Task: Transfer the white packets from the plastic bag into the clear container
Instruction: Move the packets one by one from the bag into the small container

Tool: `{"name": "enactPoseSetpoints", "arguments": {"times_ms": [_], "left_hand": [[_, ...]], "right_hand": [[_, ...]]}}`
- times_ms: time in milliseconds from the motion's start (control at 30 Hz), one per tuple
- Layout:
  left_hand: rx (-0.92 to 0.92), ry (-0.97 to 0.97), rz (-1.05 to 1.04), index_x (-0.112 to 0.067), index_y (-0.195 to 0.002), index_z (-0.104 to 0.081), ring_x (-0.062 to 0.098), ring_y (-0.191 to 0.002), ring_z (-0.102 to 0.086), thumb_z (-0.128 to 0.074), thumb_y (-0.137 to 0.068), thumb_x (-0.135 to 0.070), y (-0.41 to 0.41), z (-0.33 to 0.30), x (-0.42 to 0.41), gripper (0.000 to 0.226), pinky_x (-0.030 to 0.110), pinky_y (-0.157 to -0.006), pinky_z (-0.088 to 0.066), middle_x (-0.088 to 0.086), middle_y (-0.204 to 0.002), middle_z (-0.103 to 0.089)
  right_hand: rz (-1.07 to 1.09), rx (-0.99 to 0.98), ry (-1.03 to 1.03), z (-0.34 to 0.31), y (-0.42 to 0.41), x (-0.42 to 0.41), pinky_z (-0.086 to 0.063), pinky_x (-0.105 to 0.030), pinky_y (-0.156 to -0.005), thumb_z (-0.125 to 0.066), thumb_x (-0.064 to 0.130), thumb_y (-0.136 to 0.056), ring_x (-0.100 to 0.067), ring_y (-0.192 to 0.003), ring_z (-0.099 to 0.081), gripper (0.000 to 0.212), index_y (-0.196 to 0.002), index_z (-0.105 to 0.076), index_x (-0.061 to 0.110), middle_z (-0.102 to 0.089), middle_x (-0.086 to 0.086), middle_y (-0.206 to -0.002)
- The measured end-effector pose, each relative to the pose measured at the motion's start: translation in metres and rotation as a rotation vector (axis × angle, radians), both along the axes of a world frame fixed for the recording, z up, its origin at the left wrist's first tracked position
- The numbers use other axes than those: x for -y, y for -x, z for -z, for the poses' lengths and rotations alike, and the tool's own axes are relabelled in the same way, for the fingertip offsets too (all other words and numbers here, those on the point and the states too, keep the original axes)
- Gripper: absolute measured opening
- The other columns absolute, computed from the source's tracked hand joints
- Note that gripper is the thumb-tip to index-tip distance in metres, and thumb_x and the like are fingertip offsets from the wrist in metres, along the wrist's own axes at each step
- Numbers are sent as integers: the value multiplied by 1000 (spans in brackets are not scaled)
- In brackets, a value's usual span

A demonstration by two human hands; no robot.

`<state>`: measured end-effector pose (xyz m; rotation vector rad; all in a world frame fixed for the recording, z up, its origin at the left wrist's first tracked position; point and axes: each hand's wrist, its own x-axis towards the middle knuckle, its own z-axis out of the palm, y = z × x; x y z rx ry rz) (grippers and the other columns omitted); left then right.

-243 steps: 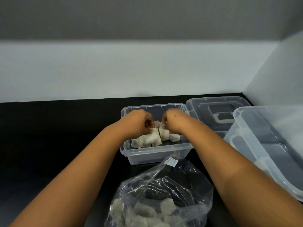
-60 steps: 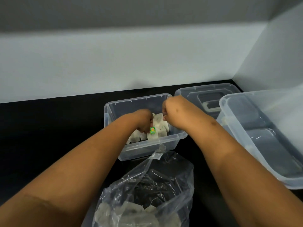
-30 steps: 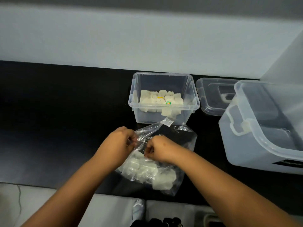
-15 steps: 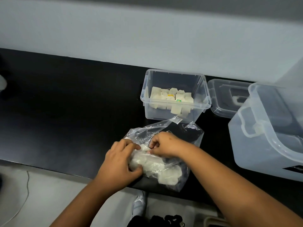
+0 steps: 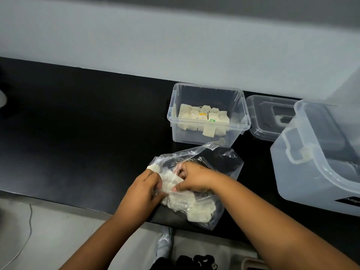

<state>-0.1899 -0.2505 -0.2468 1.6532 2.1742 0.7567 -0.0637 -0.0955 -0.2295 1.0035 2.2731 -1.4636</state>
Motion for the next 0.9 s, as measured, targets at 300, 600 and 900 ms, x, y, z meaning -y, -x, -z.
{"name": "enactPoseSetpoints", "arguments": {"times_ms": [300,600,900], "left_hand": [[28,29,29,-33,-66,-37,8,-70,-49,-78,-73,-26,7,-3,-5,43,27,-61,-44,-11,-77,-47],[8,100,110,-33,-73,-43,6,-75,-47,-76,-74,-29,7,-9,-12,34,21,-64,-41,-13,-81,-46],[-62,-163,315,-26,-94,-59,5,-90,-48,-63,-79,-36,-32,-49,-46,18,17,-79,-38,-12,-94,-52]], "right_hand": [[179,-113,51,5,-23,-15,-48,-30,-69,-83,8,-71,-8,-70,-58,34,-89,-59,23,-64,5,-76],[389,-99,-80,-3,-58,-46,-56,-50,-85,-84,11,-69,-30,-88,-71,34,-88,-58,22,-73,-14,-94],[356,-26,-270,-7,-63,-39,-55,-39,-83,-81,17,-73,-18,-84,-66,37,-103,-61,23,-68,1,-95]]}}
